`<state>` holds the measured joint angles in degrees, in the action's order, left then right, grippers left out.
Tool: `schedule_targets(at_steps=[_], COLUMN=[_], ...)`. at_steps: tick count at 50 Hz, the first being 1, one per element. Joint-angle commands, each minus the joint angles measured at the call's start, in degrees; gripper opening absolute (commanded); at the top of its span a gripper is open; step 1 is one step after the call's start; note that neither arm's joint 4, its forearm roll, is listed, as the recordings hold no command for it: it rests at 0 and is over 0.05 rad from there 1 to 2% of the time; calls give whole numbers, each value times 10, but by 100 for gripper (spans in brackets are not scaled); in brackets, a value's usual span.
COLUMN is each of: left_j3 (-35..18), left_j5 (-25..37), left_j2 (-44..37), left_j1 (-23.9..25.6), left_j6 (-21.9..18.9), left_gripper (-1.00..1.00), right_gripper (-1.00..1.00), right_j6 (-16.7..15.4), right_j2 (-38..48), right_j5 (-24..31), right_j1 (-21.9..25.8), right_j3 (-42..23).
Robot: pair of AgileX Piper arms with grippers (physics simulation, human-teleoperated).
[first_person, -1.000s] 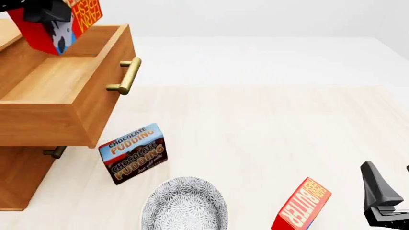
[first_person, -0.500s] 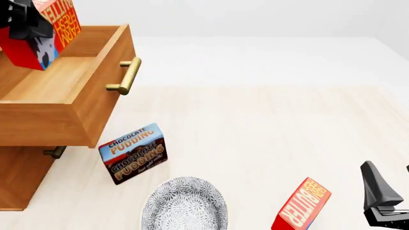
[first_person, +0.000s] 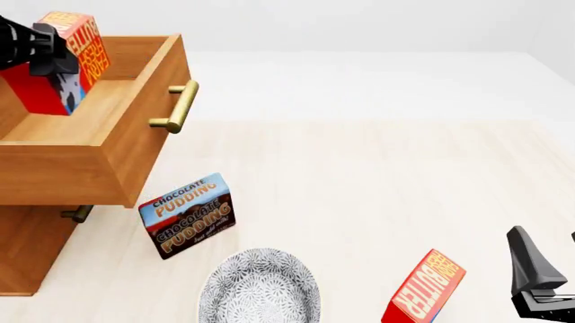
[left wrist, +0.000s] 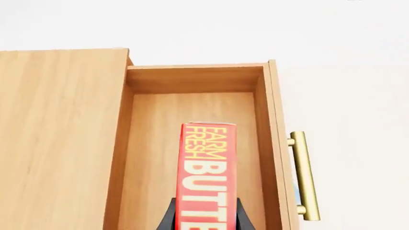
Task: Put the butter at the front in the top drawer of the cabinet and close it.
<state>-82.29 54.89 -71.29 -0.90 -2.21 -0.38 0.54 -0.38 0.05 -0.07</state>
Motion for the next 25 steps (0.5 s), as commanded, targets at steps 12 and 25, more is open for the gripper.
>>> schedule_targets(at_steps=[12,25], left_j3=[44,68], left_j5=[-68,-94], left_j2=[-12,-13], left_j1=[-7,-4], left_j6=[24,38], left_gripper=[-100,-100], right_gripper=[100,100], right_j6=[0,0], right_j2=[0,0], right_j5=[0,0], right_j1=[0,0], right_j3=[0,0])
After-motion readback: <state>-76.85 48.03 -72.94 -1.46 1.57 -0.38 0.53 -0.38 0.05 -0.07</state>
